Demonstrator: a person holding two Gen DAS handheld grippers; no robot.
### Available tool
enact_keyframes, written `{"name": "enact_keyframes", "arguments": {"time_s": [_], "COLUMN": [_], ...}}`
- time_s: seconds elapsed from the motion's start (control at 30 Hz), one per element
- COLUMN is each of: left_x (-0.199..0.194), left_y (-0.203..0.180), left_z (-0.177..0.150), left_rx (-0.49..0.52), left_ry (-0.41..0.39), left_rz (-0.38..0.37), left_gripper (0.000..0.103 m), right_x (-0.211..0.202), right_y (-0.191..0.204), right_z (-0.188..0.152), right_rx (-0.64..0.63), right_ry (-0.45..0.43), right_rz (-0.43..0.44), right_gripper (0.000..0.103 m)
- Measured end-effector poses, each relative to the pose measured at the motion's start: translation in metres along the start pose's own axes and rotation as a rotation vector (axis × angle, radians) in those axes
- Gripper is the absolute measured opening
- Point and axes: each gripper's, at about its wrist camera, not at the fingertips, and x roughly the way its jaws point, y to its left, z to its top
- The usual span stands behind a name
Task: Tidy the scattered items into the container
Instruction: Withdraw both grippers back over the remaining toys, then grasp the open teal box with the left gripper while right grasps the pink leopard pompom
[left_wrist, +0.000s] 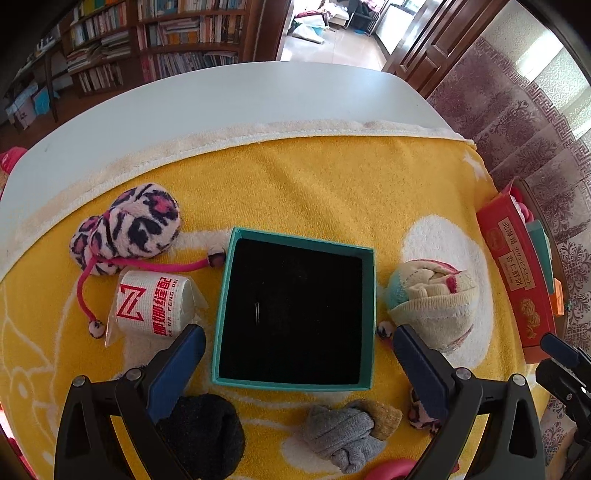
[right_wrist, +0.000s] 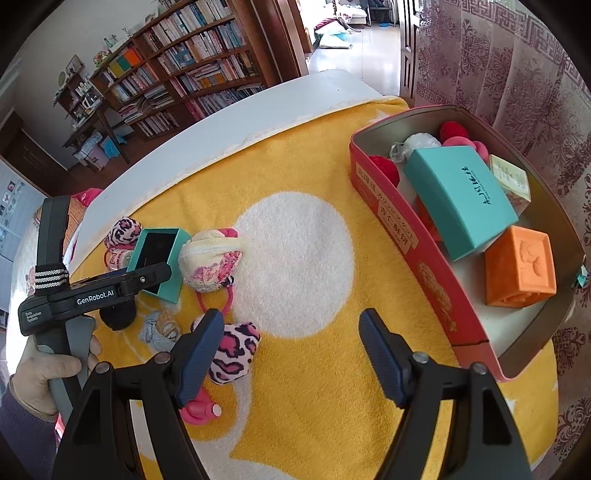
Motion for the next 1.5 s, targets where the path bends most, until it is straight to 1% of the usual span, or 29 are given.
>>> {"name": "enact_keyframes", "arguments": {"time_s": [0.13, 0.23, 0.37, 0.5, 0.57, 0.67, 0.73, 0.93, 0.97, 1.0, 1.03, 1.1, 1.13, 1.3, 1.5], "left_x": [0.011, 0.020, 0.022, 0.024, 0.025, 0.030, 0.029, 0.027, 0.026, 0.024, 0.022, 0.018, 0.016, 0.009, -0.011], "left_y": [-0.005, -0.002, 0.004, 0.002, -0.002, -0.012, -0.011, -0.010, -0.010, -0.010, -0.010, -0.010, -0.009, -0.006, -0.011], "left_z": [0.004, 0.005, 0.008, 0.010, 0.009, 0.005, 0.005, 0.005, 0.004, 0.004, 0.003, 0.002, 0.001, -0.002, -0.008], "left_rx": [0.049, 0.047, 0.026, 0.052, 0.076, 0.144, 0.126, 0.093, 0.085, 0.078, 0.073, 0.064, 0.060, 0.018, -0.014], "left_ry": [0.017, 0.027, 0.026, 0.045, 0.052, 0.059, 0.046, 0.036, 0.032, 0.025, 0.019, 0.009, 0.005, -0.001, -0.043], "left_rz": [0.034, 0.057, 0.050, 0.063, 0.086, 0.145, 0.140, 0.136, 0.134, 0.136, 0.136, 0.132, 0.130, 0.110, 0.106], "left_gripper": [0.102, 0.102, 0.102, 0.102, 0.102, 0.103, 0.103, 0.103, 0.101, 0.099, 0.095, 0.087, 0.083, 0.083, 0.083], "right_x": [0.004, 0.007, 0.012, 0.021, 0.026, 0.033, 0.037, 0.052, 0.055, 0.056, 0.058, 0.060, 0.060, 0.052, 0.034], "right_y": [0.006, 0.012, 0.023, 0.033, 0.038, 0.046, 0.052, 0.058, 0.057, 0.056, 0.055, 0.051, 0.050, 0.053, 0.045], "right_z": [0.004, 0.007, 0.007, -0.005, -0.012, -0.019, -0.022, -0.029, -0.030, -0.032, -0.034, -0.036, -0.038, -0.042, -0.040], "right_rx": [-0.010, -0.023, -0.063, -0.112, -0.128, -0.159, -0.187, -0.241, -0.246, -0.250, -0.254, -0.243, -0.239, -0.264, -0.255], "right_ry": [0.003, 0.003, 0.012, 0.055, 0.081, 0.108, 0.118, 0.150, 0.156, 0.160, 0.169, 0.189, 0.194, 0.183, 0.149], "right_rz": [0.007, 0.017, 0.040, 0.062, 0.072, 0.083, 0.084, 0.048, 0.036, 0.026, 0.019, 0.044, 0.054, 0.058, 0.085], "right_gripper": [0.079, 0.079, 0.079, 0.079, 0.079, 0.079, 0.079, 0.079, 0.079, 0.073, 0.062, 0.055, 0.049, 0.046, 0.045]}}
